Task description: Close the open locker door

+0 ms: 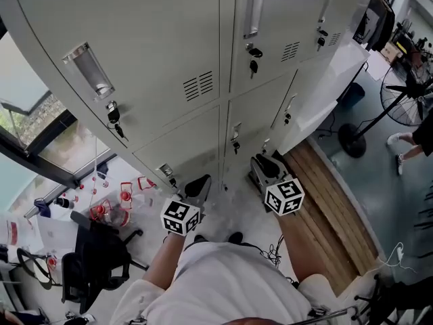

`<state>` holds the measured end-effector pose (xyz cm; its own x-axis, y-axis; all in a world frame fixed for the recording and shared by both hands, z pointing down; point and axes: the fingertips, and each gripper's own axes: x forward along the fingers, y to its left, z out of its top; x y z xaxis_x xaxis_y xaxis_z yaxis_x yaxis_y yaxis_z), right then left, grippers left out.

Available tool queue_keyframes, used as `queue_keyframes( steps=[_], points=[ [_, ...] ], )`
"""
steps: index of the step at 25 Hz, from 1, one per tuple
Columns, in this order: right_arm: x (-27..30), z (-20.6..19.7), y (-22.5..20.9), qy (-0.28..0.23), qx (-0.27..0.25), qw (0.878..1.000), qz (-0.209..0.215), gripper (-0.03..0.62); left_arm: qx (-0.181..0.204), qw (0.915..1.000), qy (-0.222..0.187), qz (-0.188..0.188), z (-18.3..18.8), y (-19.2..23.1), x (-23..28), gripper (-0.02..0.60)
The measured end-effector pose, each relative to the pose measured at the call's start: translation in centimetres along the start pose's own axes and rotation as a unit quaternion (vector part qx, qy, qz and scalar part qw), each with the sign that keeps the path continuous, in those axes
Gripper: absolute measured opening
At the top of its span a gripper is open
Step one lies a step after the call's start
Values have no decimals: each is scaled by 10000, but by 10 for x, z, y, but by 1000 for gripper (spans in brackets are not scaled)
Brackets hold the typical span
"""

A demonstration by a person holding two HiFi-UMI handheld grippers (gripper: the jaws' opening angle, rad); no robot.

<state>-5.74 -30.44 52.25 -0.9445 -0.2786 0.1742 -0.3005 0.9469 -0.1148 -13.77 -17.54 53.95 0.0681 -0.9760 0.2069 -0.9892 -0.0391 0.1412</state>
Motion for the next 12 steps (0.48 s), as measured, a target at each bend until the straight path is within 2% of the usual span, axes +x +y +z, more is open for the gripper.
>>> queue_keyframes(
  steps=[12],
  points=[
    [-33,-6,24,-183,171,9983,-532,18,65,9987,-118,-492,15,-4,-12,15]
  ],
)
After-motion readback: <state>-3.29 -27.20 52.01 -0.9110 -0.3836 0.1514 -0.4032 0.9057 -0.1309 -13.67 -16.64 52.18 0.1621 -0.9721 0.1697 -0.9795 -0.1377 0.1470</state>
